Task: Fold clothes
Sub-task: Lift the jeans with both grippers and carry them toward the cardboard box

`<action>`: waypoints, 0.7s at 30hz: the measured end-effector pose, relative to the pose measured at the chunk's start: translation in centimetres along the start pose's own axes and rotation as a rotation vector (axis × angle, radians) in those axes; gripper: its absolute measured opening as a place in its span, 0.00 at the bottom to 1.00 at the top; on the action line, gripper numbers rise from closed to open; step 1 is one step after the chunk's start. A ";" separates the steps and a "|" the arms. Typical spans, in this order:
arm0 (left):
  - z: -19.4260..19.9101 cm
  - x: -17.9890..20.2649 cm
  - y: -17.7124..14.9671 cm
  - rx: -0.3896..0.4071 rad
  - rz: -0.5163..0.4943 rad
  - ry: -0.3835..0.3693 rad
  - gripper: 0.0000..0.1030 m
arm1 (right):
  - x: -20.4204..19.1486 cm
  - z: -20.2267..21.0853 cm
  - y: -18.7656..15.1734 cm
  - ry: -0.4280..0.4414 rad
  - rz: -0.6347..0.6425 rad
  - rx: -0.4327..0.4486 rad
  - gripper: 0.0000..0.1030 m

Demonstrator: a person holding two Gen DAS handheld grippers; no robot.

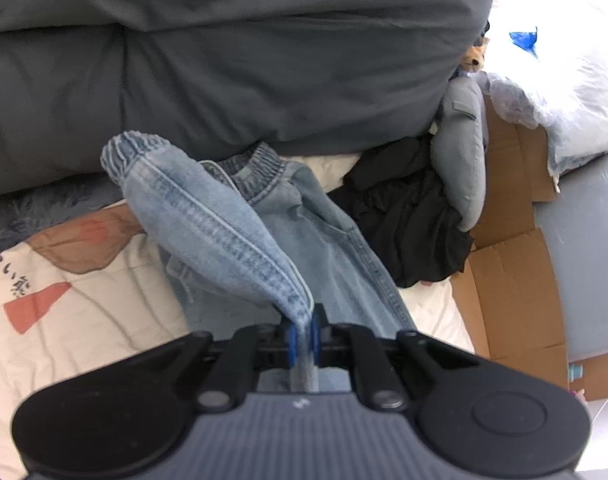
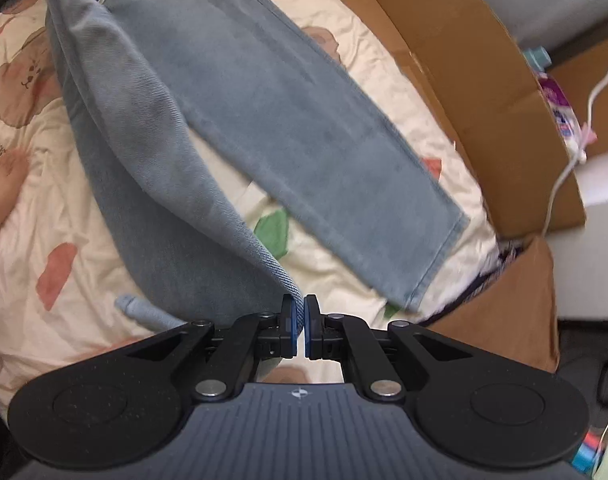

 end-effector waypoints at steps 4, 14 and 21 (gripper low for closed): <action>-1.4 1.3 0.2 0.005 0.014 -0.001 0.07 | 1.5 -1.4 1.1 0.008 0.016 0.018 0.01; -7.9 5.5 0.5 -0.010 -0.032 -0.035 0.07 | 6.5 -8.9 2.5 0.020 -0.022 0.035 0.01; -13.1 6.6 1.0 -0.017 -0.034 -0.028 0.07 | 9.2 -14.4 4.3 0.050 -0.060 0.057 0.01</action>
Point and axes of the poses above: each gripper's, at about its wrist camera, not at the fingertips, and z roughly against the way its jaws point, x to its right, y to its top, the point moved 8 cm from there along -z, roughly the way its jaws point, and after that the axes turned 7 degrees about z, right-handed, at the moved point
